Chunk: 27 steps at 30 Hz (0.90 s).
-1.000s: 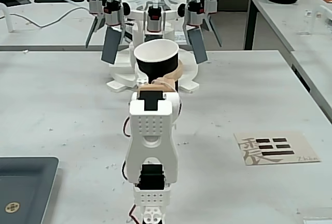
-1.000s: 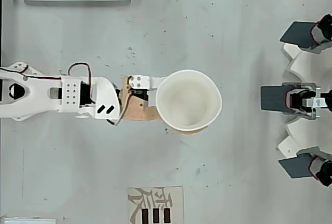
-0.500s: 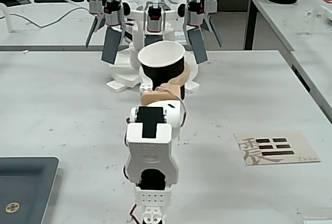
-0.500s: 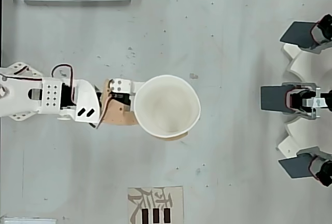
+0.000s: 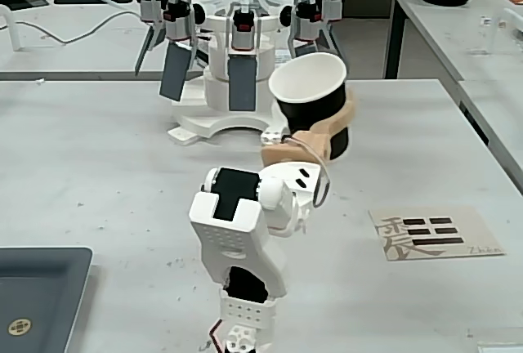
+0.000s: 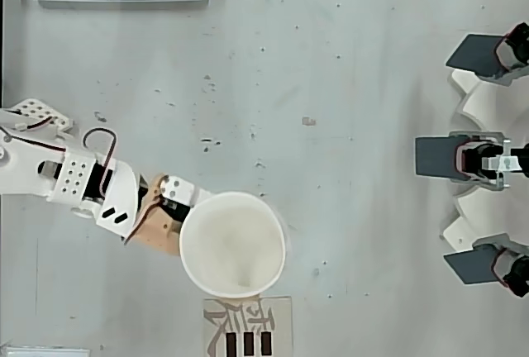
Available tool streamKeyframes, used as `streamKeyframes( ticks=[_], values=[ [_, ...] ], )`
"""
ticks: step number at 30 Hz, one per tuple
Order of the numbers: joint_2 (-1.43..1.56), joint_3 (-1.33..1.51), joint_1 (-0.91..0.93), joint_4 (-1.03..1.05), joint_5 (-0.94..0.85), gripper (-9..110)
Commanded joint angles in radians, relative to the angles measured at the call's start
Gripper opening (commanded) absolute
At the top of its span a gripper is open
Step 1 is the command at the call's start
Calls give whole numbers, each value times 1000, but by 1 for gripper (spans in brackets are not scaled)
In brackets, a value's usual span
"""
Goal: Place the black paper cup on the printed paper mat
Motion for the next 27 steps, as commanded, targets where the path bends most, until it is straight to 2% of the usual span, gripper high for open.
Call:
streamKeyframes(
  ticks=[1, 13, 27],
  values=[
    [-12, -12, 54, -35, -5, 7],
    [-242, -158, 267, -74, 55, 9],
    [-551, -420, 394, -75, 121, 9]
  ],
)
